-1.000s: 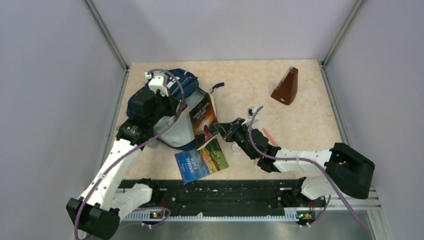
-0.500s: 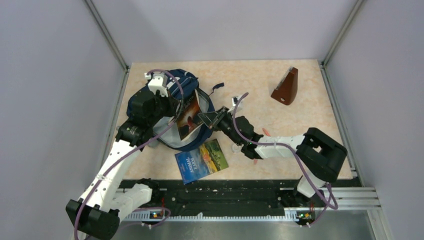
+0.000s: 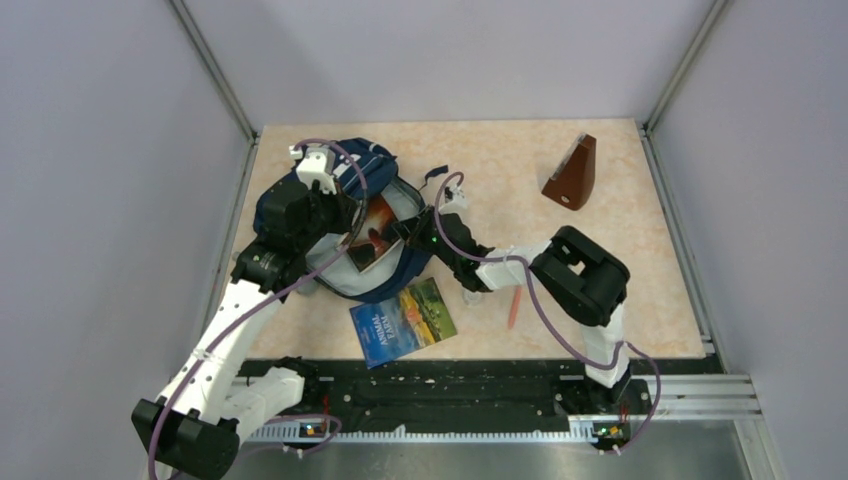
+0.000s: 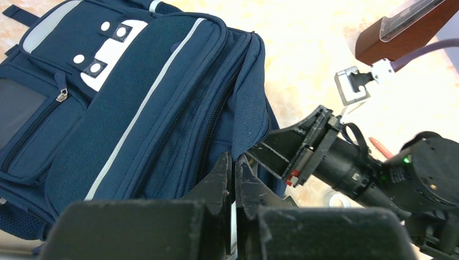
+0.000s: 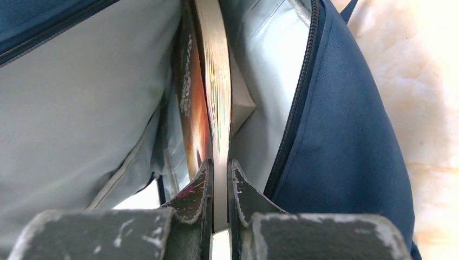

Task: Pack the student bag
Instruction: Place the book in the student bag.

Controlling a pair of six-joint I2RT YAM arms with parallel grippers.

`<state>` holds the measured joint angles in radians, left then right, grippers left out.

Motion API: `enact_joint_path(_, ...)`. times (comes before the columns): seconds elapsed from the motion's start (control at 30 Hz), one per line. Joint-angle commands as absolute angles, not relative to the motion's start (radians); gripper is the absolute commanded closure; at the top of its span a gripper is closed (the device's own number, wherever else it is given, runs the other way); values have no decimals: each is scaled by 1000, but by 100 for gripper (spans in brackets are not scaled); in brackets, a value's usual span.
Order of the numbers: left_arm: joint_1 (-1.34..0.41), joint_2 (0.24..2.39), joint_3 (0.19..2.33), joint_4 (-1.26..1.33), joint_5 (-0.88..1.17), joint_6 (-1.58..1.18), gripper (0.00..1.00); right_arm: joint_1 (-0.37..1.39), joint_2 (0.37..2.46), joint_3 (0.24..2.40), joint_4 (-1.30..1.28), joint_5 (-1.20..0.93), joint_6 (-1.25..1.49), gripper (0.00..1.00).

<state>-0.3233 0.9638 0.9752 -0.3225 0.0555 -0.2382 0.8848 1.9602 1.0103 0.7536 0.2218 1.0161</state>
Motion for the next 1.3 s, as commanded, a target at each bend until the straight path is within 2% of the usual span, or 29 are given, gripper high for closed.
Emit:
enact_joint_path(0.0,-325,925,996,-204,70,-252,100,874,2006,1136,743,246,983,100)
enact_joint_path(0.5,-325,923,997,-202,93,-259,100,874,2281,1565,605,322,825,100)
enact_joint_path(0.87,-324,924,997,-203,91,-259,100,874,2282,1565,653,354,737,100)
enact_joint_path(0.9,-325,924,997,-202,91,-258,100,874,2271,1551,668,346,724,97)
enact_joint_path(1.0,-325,921,997,-204,83,-256,100,875,2231,1500,717,326,672,69)
enact_joint_path(1.1,-325,924,997,-205,75,-253,100,875,2179,1444,760,295,615,49)
enact_joint_path(1.17,-325,925,997,-206,73,-253,100,876,2138,1405,771,293,592,42)
enact_joint_path(1.27,-325,924,998,-207,68,-250,100,876,2071,1334,787,286,565,39)
